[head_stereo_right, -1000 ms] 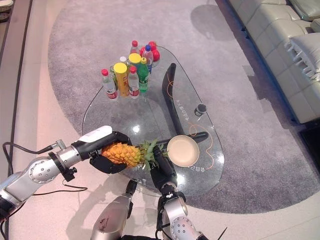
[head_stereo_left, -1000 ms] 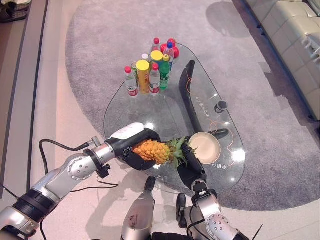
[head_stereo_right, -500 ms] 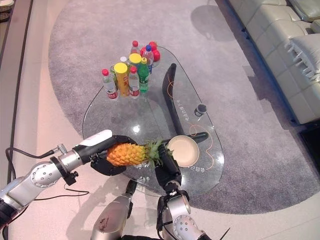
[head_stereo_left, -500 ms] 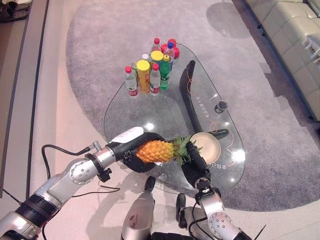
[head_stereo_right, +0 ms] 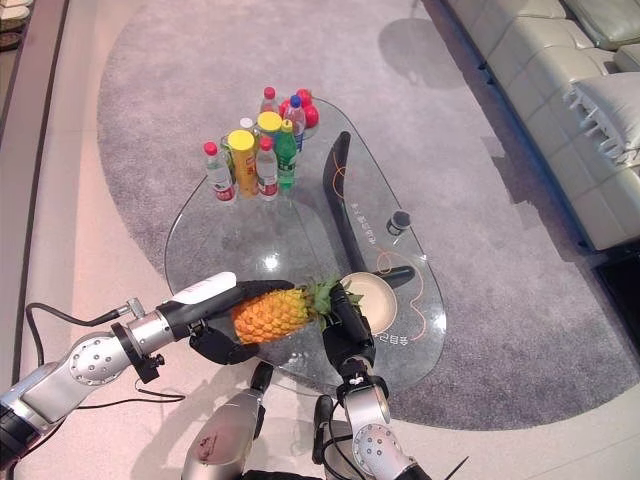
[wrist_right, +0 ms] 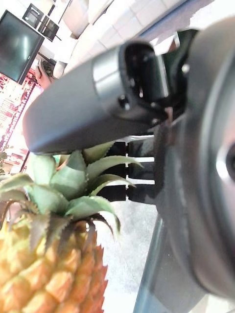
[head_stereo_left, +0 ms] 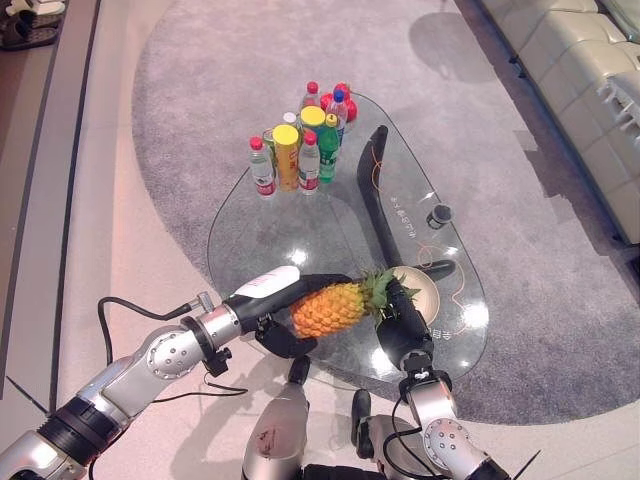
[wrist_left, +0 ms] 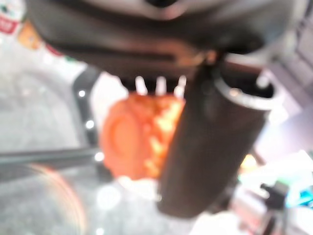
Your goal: Pick up the fruit to the plate
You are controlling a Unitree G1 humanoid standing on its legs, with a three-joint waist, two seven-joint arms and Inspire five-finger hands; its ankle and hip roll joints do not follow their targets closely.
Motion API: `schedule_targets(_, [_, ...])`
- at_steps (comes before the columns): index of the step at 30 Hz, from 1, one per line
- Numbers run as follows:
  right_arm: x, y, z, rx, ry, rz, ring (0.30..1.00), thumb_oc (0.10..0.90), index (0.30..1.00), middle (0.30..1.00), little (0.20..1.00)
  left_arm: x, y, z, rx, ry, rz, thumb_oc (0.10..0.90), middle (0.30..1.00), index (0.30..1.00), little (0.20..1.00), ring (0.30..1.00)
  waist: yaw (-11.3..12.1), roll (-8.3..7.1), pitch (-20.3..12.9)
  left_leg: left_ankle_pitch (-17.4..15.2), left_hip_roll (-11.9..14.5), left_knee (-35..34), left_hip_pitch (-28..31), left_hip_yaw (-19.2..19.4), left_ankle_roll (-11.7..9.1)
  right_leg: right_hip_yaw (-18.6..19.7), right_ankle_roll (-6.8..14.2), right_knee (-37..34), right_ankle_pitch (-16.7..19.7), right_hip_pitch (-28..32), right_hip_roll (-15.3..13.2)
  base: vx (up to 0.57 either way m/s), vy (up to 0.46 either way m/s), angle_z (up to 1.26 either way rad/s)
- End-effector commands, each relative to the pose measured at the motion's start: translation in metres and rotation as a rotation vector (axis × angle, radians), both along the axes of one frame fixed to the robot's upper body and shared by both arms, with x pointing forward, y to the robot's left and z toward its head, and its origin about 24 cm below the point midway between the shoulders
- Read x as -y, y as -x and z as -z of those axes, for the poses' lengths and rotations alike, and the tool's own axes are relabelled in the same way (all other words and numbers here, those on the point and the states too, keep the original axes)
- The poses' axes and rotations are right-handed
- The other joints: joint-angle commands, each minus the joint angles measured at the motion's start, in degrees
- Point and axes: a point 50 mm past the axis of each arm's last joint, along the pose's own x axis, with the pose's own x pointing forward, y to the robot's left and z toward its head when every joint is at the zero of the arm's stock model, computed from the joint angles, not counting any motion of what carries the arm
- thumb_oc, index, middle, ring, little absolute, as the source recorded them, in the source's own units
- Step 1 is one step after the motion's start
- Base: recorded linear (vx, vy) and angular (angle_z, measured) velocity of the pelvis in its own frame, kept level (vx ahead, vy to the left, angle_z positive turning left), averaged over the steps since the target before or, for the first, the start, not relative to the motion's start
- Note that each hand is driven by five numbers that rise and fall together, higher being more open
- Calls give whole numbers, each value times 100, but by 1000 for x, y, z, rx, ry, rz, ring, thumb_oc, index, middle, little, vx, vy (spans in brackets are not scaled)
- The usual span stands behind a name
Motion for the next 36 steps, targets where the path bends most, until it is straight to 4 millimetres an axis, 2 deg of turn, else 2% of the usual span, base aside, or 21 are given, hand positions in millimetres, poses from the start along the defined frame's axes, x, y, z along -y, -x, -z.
schedule_targets(1, [-11, -15, -76, 388, -51, -9, 300, 100, 300, 300, 200, 41, 27, -17, 78, 179, 219, 800, 900, 900, 900, 900, -210, 136, -553, -583, -613, 188, 542, -137, 565, -31, 548, 153, 958, -839, 237, 0, 0, 0])
schedule_targets(11, [6, -14, -89, 439, 188, 74, 300, 100, 300, 300, 200, 28, 21, -12, 86, 169, 94, 800, 900, 900, 900, 900, -200, 86, -532, -606, -607, 263, 521, -102, 571, -48, 569, 159, 973, -813, 233, 0, 0, 0])
schedule_targets(22, [31, -12, -106, 475, 423, 224, 300, 100, 300, 300, 200, 1, 13, -9, 100, 145, -100, 800, 900, 900, 900, 900, -160, 31, -527, -662, -579, 319, 534, -67, 554, -92, 593, 128, 950, -719, 218, 10, -7, -2])
schedule_targets(36, [40, -7, -118, 515, 514, 320, 300, 100, 300, 300, 200, -32, 8, -1, 101, 84, -294, 800, 900, 900, 900, 900, -98, -33, -468, -705, -526, 393, 497, -9, 525, -137, 573, 104, 896, -624, 216, 1, -11, 0])
